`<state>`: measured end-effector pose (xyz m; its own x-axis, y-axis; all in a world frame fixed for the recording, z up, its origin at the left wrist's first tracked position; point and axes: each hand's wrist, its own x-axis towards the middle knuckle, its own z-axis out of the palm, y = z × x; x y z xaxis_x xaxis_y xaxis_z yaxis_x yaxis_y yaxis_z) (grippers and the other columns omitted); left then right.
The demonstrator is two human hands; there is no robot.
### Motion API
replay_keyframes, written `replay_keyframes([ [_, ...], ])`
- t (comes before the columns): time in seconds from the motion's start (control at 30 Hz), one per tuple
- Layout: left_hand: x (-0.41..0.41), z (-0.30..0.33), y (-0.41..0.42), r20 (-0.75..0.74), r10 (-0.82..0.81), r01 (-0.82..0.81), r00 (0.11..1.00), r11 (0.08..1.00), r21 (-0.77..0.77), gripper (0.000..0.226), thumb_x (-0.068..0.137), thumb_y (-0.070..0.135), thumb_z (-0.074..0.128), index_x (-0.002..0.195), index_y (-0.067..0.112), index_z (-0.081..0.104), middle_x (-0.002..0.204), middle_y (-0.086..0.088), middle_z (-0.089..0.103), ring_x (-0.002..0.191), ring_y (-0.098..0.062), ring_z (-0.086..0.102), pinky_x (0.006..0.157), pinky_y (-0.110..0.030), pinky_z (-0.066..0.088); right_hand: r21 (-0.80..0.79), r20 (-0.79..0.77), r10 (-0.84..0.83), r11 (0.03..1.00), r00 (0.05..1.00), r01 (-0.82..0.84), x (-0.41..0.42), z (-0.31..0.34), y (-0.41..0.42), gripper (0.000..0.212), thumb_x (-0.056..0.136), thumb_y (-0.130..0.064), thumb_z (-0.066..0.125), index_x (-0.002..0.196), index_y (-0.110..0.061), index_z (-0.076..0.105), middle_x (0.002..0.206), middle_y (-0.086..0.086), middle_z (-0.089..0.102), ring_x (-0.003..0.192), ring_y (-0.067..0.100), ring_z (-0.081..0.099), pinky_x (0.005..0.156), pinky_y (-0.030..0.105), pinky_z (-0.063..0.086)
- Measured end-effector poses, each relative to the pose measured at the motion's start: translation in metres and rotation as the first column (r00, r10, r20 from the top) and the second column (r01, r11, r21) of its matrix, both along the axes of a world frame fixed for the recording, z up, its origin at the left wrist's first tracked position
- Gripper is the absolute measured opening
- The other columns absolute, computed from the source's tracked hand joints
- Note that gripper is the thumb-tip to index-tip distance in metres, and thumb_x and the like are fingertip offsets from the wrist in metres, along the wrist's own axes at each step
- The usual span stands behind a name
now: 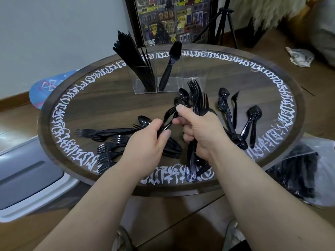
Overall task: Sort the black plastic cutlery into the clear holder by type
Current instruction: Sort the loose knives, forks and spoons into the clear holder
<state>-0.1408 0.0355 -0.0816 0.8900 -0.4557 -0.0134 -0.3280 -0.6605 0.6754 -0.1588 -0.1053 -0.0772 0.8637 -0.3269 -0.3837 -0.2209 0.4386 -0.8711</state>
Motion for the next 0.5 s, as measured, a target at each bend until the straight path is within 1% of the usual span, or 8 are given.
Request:
replay_keyframes([
  [0.07,0.003,-0.001,0.004,-0.007,0.018,-0.018,1.000,1.000,-0.015,0.019,0.098,0.033,0.044,0.101,0.017,0.055,0.076,-0.005,0.063,0.074,-0.022,0.058,0.074,-0.045,0.047,-0.067,0.011,-0.044,0.997,0.999,0.044,-0.001,0.000,-0.005,0.020,0.085,-0.015,0.069,0.071,-0.014,0.054,0.059,0.001,0.054,0.036,0.005,0.027,0.036,0.018,0.023],
  [0.13,0.005,-0.002,0.007,-0.022,0.019,-0.020,1.000,0.999,-0.030,0.019,0.098,0.032,0.044,0.101,0.019,0.057,0.081,-0.003,0.066,0.078,-0.020,0.060,0.076,-0.046,0.048,-0.247,0.001,-0.095,0.965,0.995,0.092,-0.003,-0.002,-0.011,0.015,0.082,-0.013,0.071,0.079,-0.013,0.055,0.057,-0.005,0.049,0.038,0.002,0.036,0.038,0.018,0.029],
  [0.17,0.006,-0.002,0.008,-0.036,0.012,-0.013,0.999,0.999,-0.041,0.018,0.097,0.032,0.045,0.101,0.020,0.058,0.082,-0.002,0.067,0.079,-0.019,0.061,0.076,-0.044,0.048,-0.287,0.003,-0.102,0.953,0.995,0.098,-0.004,-0.002,-0.013,0.013,0.082,-0.012,0.071,0.088,-0.012,0.059,0.057,-0.007,0.050,0.039,0.000,0.040,0.039,0.017,0.030],
  [0.23,0.006,-0.003,0.008,-0.074,-0.016,0.010,0.997,0.997,-0.076,0.015,0.098,0.031,0.047,0.099,0.023,0.060,0.080,0.003,0.066,0.076,-0.011,0.060,0.073,-0.032,0.049,-0.255,0.020,-0.065,0.964,0.998,0.068,-0.007,0.000,-0.015,0.015,0.084,-0.006,0.068,0.099,-0.008,0.063,0.051,-0.012,0.050,0.036,-0.001,0.042,0.036,0.015,0.030],
  [0.27,0.006,-0.003,0.008,-0.094,-0.031,0.022,0.995,0.996,-0.091,0.015,0.098,0.030,0.047,0.098,0.024,0.061,0.076,0.006,0.064,0.071,-0.007,0.057,0.067,-0.025,0.046,-0.242,0.027,-0.038,0.969,0.999,0.043,-0.008,0.002,-0.016,0.012,0.086,-0.004,0.065,0.097,-0.006,0.065,0.047,-0.013,0.051,0.034,-0.001,0.042,0.035,0.014,0.029],
  [0.33,0.006,-0.003,0.007,-0.138,-0.053,0.037,0.989,0.993,-0.112,0.018,0.098,0.031,0.046,0.093,0.021,0.060,0.065,0.008,0.056,0.058,-0.005,0.048,0.058,-0.023,0.040,-0.258,0.027,-0.008,0.966,1.000,0.015,-0.010,0.003,-0.018,0.007,0.086,0.000,0.064,0.088,-0.006,0.065,0.046,-0.011,0.053,0.031,0.000,0.040,0.034,0.013,0.028],
  [0.43,0.006,-0.002,0.007,-0.199,-0.011,-0.019,0.980,0.988,-0.152,0.030,0.100,0.032,0.037,0.084,0.014,0.056,0.063,0.004,0.052,0.054,-0.008,0.046,0.060,-0.029,0.042,-0.331,0.017,0.017,0.944,1.000,-0.010,-0.010,-0.002,-0.024,0.011,0.084,0.001,0.065,0.082,-0.009,0.066,0.046,-0.012,0.053,0.032,-0.001,0.042,0.035,0.011,0.029],
  [0.5,0.010,-0.002,0.008,-0.260,0.069,-0.116,0.963,0.979,-0.168,0.030,0.102,0.027,0.034,0.090,0.017,0.059,0.067,0.003,0.056,0.054,-0.007,0.050,0.058,-0.025,0.045,-0.374,0.019,0.053,0.927,0.998,-0.042,-0.010,-0.006,-0.026,0.009,0.083,0.002,0.065,0.085,-0.007,0.066,0.042,-0.016,0.051,0.033,-0.002,0.044,0.038,0.007,0.030],
])
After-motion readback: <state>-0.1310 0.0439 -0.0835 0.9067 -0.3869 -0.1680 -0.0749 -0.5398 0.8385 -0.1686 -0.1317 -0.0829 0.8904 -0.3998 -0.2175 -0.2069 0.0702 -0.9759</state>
